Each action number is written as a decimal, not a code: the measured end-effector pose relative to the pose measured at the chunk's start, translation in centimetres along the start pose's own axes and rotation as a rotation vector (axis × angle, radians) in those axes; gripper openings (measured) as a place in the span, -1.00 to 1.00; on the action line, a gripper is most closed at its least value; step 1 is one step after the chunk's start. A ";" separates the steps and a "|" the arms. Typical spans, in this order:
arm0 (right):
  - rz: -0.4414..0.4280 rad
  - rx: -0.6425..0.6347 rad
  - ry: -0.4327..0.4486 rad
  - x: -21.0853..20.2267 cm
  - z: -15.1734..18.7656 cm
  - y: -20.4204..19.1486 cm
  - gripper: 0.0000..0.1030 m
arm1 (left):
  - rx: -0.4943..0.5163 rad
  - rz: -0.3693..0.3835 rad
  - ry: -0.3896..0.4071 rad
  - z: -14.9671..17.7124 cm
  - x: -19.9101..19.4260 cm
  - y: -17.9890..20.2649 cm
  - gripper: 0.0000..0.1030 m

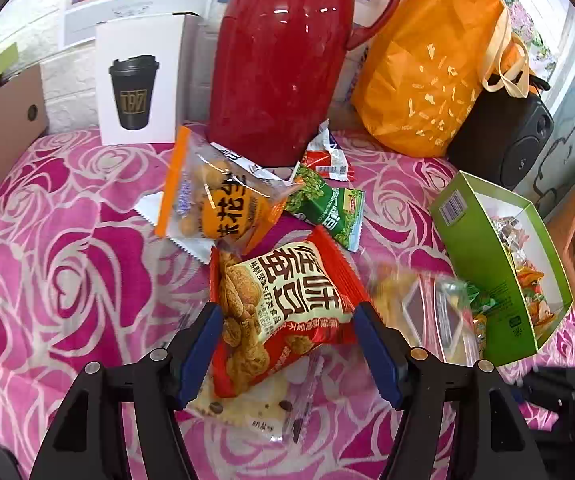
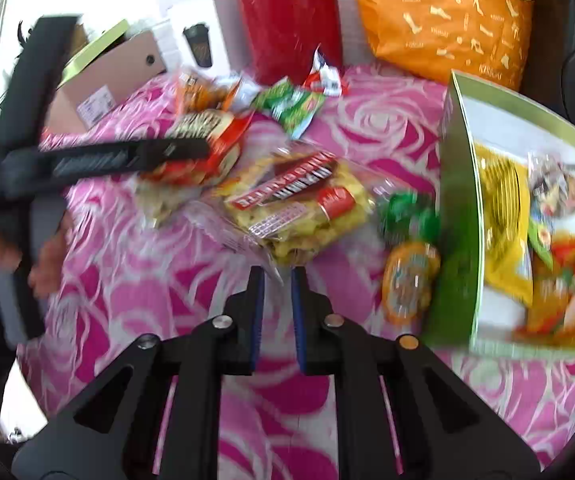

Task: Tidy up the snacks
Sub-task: 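Grasp the DANCO GALETTE pack with the right tool while the left tool grasps the red cracker bag, then lower both held packs into the white box and open both tools, then withdraw both tools from the box toward the snack pile, then grasp the chocolate-chip cookie pack with the right tool while the left tool grasps the orange-labelled peanut bag, then place both held snacks into the white box and open both tools, then withdraw both tools from the box toward the remaining snacks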

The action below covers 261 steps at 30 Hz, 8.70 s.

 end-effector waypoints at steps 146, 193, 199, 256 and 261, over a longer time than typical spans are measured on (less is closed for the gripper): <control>-0.180 -0.261 0.062 0.9 -3.4 -8.1 0.99 | -0.230 -0.173 0.151 2.4 -11.8 -8.6 0.75; -0.052 -0.044 0.099 0.6 -3.5 -0.4 0.17 | -0.293 -0.035 -0.058 -5.5 2.5 -5.1 -0.35; -0.075 -0.061 0.141 -1.1 -3.5 -1.7 0.17 | -0.232 -0.054 -0.031 -5.4 -0.6 -4.6 -0.37; 0.386 0.131 0.365 -16.2 -0.7 16.0 0.95 | 0.188 0.185 0.034 -1.4 -6.8 20.6 0.65; 0.313 0.082 0.370 -16.7 -1.9 12.4 0.98 | 0.135 0.153 0.102 -2.6 -9.6 17.6 0.65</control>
Point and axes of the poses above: each gripper's, at about its wrist camera, not at the fingertips, and x roughly the way its jaws point, y to its right, z to its underside, the point moved 10 cm from there along x, roughly the way its jaws point, and after that the axes turned 11 degrees about -z, right-handed, at the moved point
